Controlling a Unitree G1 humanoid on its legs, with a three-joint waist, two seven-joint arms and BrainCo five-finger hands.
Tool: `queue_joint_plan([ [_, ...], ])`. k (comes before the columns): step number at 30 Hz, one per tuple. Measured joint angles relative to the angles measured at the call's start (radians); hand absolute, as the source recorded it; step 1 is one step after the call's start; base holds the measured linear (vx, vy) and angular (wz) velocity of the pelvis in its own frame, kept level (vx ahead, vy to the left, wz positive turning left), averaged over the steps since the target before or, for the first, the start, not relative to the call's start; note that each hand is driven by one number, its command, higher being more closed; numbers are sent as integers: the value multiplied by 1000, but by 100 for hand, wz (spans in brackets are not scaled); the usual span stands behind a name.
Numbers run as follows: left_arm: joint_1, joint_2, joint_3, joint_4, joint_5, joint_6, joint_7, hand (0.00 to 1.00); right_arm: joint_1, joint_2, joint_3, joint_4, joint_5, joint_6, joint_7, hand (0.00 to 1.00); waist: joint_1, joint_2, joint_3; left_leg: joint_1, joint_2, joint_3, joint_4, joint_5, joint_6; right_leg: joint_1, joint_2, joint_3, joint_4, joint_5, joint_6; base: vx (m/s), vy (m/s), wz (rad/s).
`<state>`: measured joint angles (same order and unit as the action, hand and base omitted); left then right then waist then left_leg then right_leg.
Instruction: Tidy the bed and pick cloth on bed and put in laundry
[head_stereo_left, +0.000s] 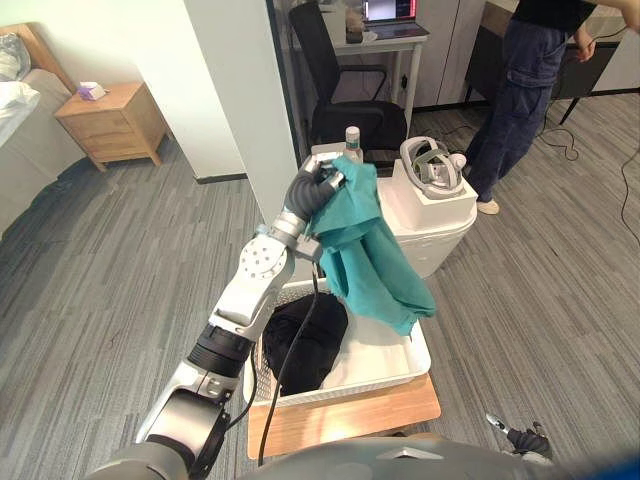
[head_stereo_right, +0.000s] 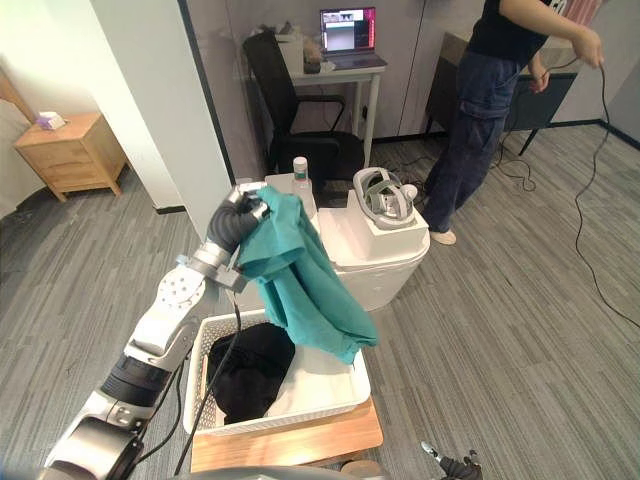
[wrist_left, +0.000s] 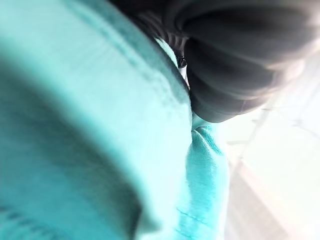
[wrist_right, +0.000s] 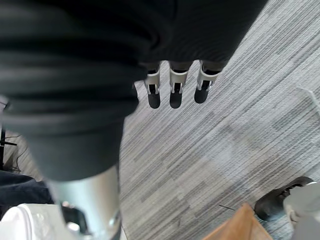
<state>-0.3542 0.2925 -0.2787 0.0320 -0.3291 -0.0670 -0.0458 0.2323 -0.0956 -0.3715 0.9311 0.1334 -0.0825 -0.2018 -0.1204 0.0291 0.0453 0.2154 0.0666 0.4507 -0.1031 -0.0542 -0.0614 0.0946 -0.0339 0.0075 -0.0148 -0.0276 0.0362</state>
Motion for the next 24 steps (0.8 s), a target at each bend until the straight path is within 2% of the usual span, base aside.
queue_joint_plan([
  [2, 19, 2, 1, 33, 3, 22, -18, 100, 7, 11, 2, 0, 0, 0, 1, 0, 0, -2, 5, 11, 0, 1, -1, 0, 0, 10, 0, -1, 0, 0, 0, 0, 0, 0],
  [3, 38, 3, -3, 69, -5, 57, -43, 100, 9, 13, 10, 0, 1, 1, 3, 0, -2, -1, 9, 12, 0, 0, -1, -1, 0, 12, -1, -10, -1, -1, 1, 0, 0, 0],
  [5, 56, 6, -19, 93, -6, 84, -65, 100, 8, 14, 15, -2, 1, 2, 4, 0, -3, -1, 16, 12, 0, -1, -1, -1, 0, 12, -1, -11, -1, -1, 1, 0, 0, 0],
  [8, 183, -2, -89, 120, -1, 132, -111, 100, 12, 17, 18, -2, 1, 15, 19, 0, -4, -1, 29, 12, 0, 0, -1, -1, 0, 10, -1, -13, -1, -3, 3, 0, 0, 0],
  [13, 339, -15, -133, 121, 29, 146, -130, 100, 20, 42, 23, -2, 0, 16, 23, 0, -1, -13, 37, 11, 1, -7, -1, -1, 0, 10, -1, -21, -2, -4, 3, -7, -6, 4],
  [16, 361, -14, -131, 162, 49, 153, -119, 100, 16, 49, 53, -3, -1, 15, 28, 0, 1, -12, 37, 12, -1, -15, -1, -1, 0, 15, -4, -28, -5, -5, 4, -24, -13, 6],
  [17, 369, -16, -129, 192, 78, 153, -97, 0, 14, 49, 71, -4, -1, 15, 30, 0, 0, -12, 37, 12, 0, -16, -1, -1, 0, 15, -4, -30, -7, -5, 4, -40, -20, 6],
  [22, 368, -34, -110, 347, 161, 158, -3, 0, 9, 45, 116, -5, -1, 17, 32, 0, -7, -11, 38, -22, 1, -18, -1, -1, 1, -11, -3, -34, -19, -4, 4, -40, -24, 2],
  [24, 357, -34, -102, 379, 197, 144, 37, 0, 0, 42, 132, -10, -1, 21, 35, 0, -13, -8, 56, -34, 1, -17, 0, 1, 2, -29, -3, -33, -19, -1, 4, 1, -20, -4],
])
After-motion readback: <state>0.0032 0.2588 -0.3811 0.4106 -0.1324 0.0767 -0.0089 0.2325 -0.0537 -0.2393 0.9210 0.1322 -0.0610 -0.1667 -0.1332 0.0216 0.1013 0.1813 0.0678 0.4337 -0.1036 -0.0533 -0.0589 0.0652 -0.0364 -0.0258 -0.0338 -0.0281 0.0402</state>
